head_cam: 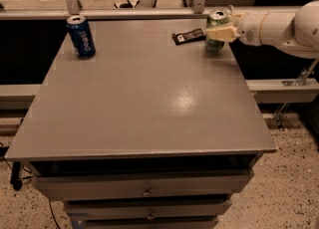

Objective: Move green can near rxbar chocolate

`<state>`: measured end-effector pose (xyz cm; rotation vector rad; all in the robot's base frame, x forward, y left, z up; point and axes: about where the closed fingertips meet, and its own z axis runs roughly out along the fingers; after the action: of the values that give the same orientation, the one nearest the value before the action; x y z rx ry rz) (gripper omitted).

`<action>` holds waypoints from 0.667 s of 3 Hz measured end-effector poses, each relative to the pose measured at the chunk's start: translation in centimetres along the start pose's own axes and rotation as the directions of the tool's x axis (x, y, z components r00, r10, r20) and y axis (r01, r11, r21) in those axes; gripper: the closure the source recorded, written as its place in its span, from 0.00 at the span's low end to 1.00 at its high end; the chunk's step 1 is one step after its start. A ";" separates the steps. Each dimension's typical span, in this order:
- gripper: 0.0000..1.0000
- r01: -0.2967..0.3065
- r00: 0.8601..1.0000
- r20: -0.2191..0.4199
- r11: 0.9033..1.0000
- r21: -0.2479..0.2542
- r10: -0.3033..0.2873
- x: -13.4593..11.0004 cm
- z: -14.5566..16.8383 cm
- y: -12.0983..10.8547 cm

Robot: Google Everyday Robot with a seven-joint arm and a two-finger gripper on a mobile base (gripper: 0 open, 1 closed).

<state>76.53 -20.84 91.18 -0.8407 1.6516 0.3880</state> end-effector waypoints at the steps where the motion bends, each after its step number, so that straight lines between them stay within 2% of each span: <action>1: 0.82 -0.003 1.000 -0.010 1.000 0.010 0.004 0.4 0.9 -1.5; 2: 0.59 -0.003 1.000 -0.019 1.000 0.023 0.003 0.7 0.9 -2.5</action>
Offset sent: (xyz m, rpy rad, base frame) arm 0.0301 -0.0308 -0.0017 -0.0251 0.0062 -0.0551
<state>78.85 -22.15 90.77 -0.8270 1.6725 0.3634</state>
